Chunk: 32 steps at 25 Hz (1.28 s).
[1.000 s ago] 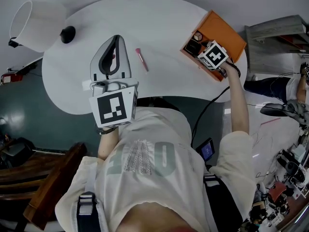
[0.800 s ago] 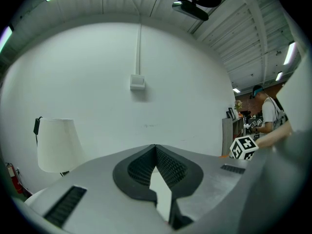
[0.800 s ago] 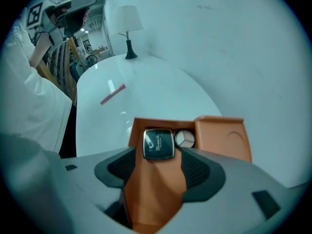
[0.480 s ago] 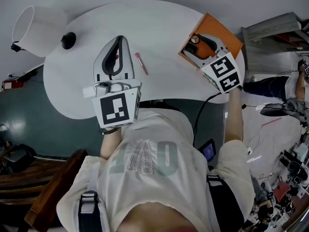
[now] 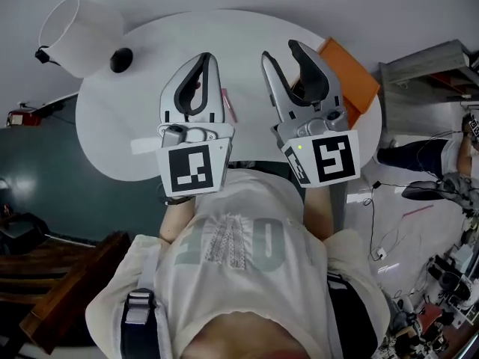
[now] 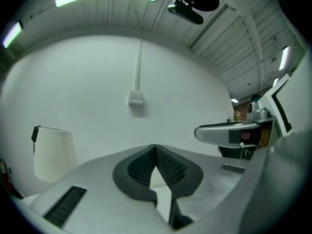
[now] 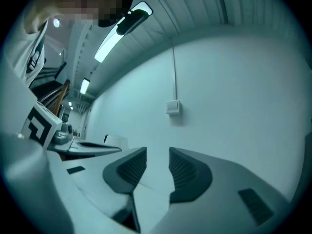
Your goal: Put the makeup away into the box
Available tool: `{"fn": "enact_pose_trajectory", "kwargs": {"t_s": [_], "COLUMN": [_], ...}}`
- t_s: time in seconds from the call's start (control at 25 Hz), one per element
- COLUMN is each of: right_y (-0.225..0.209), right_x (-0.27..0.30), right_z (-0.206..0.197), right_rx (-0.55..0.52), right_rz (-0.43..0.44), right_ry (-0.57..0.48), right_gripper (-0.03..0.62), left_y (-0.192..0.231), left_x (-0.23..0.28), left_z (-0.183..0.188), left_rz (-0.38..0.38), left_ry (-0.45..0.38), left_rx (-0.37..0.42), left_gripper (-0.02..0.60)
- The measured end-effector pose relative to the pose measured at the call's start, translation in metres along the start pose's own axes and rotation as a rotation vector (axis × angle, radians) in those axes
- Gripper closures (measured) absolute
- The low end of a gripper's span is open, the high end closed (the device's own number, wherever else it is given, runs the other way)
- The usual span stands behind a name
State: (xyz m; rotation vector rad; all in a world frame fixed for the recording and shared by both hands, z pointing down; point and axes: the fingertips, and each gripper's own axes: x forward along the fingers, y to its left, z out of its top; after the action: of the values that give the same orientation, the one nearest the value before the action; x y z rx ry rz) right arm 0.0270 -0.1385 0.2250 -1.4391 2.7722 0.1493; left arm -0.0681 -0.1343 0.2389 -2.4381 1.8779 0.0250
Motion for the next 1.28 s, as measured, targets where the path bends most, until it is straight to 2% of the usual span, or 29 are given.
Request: {"fn": "enact_pose_trajectory", "kwargs": {"t_s": [0.12, 0.52, 0.68, 0.76, 0.8, 0.84, 0.96, 1.04, 1.12, 1.28], "right_y": [0.006, 0.035, 0.045, 0.049, 0.050, 0.052, 0.059, 0.066, 0.073, 0.088], "right_x": [-0.006, -0.006, 0.000, 0.005, 0.009, 0.013, 0.020, 0.022, 0.021, 0.017], "right_z": [0.010, 0.009, -0.005, -0.022, -0.036, -0.052, -0.107, -0.145, -0.182, -0.245], "right_rx": [0.045, 0.032, 0.062, 0.109, 0.134, 0.162, 0.243, 0.244, 0.194, 0.139], "right_rz": [-0.044, 0.004, 0.047, 0.063, 0.068, 0.071, 0.076, 0.069, 0.058, 0.063], "right_ry": [-0.066, -0.053, 0.003, 0.057, 0.100, 0.152, 0.311, 0.417, 0.519, 0.657], "right_gripper": [0.582, 0.589, 0.589, 0.552, 0.486, 0.447, 0.357, 0.349, 0.349, 0.350], "left_y": [0.003, 0.009, 0.008, 0.011, 0.013, 0.015, 0.022, 0.028, 0.035, 0.048], "left_x": [-0.004, -0.015, -0.018, -0.020, -0.021, -0.023, -0.028, -0.031, -0.034, -0.044], "left_z": [0.004, 0.006, 0.005, 0.004, 0.003, 0.002, -0.003, -0.007, -0.010, -0.017], "left_rz": [0.017, 0.042, 0.044, 0.049, 0.055, 0.061, 0.079, 0.091, 0.108, 0.145], "left_ry": [-0.010, -0.016, -0.018, -0.015, -0.013, -0.010, 0.006, 0.021, 0.031, 0.050], "left_rx": [-0.001, -0.004, -0.001, 0.001, 0.001, 0.001, 0.007, 0.011, 0.009, 0.015], "left_gripper": [0.575, 0.575, 0.575, 0.575, 0.575, 0.575, 0.575, 0.575, 0.575, 0.575]}}
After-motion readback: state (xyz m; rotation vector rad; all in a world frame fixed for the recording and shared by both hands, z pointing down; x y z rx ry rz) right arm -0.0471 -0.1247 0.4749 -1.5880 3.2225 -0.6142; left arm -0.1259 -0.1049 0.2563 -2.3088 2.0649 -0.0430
